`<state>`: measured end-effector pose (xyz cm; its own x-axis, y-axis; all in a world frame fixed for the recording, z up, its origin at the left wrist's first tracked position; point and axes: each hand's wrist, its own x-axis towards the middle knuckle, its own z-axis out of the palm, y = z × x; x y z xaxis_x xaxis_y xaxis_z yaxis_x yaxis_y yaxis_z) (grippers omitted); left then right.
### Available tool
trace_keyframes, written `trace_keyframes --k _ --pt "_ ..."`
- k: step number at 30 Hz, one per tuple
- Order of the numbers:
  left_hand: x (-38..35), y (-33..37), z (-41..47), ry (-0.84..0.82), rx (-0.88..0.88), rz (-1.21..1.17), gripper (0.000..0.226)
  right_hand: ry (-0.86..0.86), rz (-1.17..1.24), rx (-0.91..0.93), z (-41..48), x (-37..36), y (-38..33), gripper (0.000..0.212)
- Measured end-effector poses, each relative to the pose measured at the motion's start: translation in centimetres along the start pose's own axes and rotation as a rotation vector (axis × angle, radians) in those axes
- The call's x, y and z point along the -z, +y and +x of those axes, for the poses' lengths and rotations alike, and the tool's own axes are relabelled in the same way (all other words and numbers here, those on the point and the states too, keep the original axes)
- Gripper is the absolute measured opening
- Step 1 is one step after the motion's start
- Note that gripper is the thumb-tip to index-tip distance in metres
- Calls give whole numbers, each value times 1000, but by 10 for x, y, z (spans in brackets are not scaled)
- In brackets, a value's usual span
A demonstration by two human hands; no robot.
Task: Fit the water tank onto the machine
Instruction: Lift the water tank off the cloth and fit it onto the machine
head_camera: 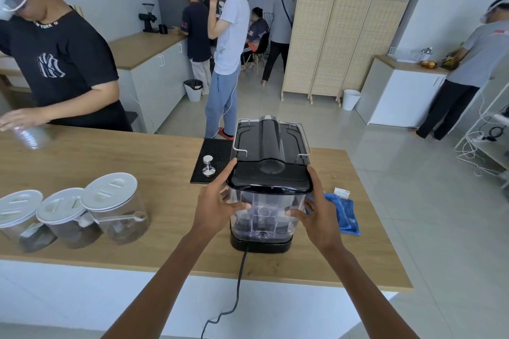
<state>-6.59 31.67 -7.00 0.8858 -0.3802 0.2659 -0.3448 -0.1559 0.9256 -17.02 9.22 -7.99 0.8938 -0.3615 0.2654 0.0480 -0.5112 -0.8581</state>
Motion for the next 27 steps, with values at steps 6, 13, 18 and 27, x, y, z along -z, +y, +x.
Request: trace_keyframes --k 6,13,18,27 --pt "-1 1 -1 13 -1 -17 108 2 -22 -3 -1 -1 -2 104" --pt "0 6 -2 1 19 -33 111 -15 -33 -24 0 0 0 106" --pt "-1 9 3 6 21 9 110 10 -26 -2 3 5 -7 103" --pt "-4 6 7 20 32 15 110 32 -28 -11 10 3 1 106"
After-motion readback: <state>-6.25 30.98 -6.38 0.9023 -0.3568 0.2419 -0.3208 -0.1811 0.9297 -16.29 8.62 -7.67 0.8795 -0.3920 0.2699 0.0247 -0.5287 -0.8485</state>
